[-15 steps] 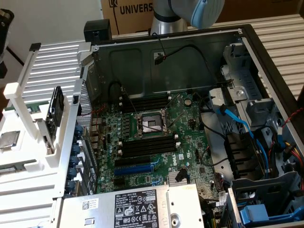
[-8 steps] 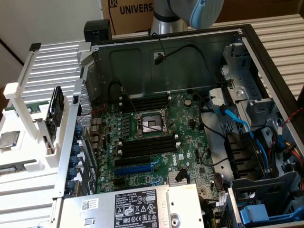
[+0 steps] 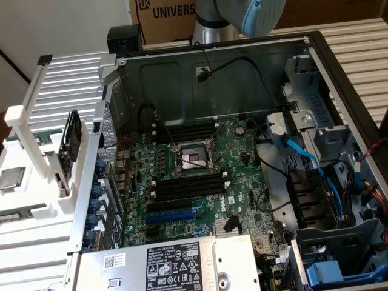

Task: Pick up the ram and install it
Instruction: 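Reach for the ram, then pick up the ram and move it above insertion slot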

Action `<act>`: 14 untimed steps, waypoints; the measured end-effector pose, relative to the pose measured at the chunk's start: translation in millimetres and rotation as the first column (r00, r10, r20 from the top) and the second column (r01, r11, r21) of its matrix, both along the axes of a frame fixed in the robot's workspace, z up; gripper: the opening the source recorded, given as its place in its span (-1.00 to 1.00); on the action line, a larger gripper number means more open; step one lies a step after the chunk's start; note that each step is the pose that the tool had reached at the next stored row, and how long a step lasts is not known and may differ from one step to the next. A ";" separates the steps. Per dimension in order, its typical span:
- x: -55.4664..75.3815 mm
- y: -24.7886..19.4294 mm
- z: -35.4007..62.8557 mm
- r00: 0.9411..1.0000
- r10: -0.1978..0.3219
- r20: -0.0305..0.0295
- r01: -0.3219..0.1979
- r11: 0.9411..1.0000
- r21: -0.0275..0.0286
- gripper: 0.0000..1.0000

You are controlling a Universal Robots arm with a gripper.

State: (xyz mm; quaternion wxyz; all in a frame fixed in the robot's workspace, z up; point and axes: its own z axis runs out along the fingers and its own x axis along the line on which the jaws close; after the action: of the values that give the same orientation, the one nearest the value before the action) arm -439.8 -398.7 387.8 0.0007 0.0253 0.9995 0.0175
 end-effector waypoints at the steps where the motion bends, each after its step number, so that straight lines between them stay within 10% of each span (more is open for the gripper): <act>1: -0.2 0.0 0.1 1.000 0.000 0.000 0.000 1.000 0.000 -0.79; 14: -10.5 6.5 -0.4 1.000 0.000 0.007 0.000 1.000 -0.008 -0.79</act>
State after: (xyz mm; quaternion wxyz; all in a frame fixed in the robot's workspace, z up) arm -450.3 -392.2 387.3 0.0045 0.0252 0.9996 0.0137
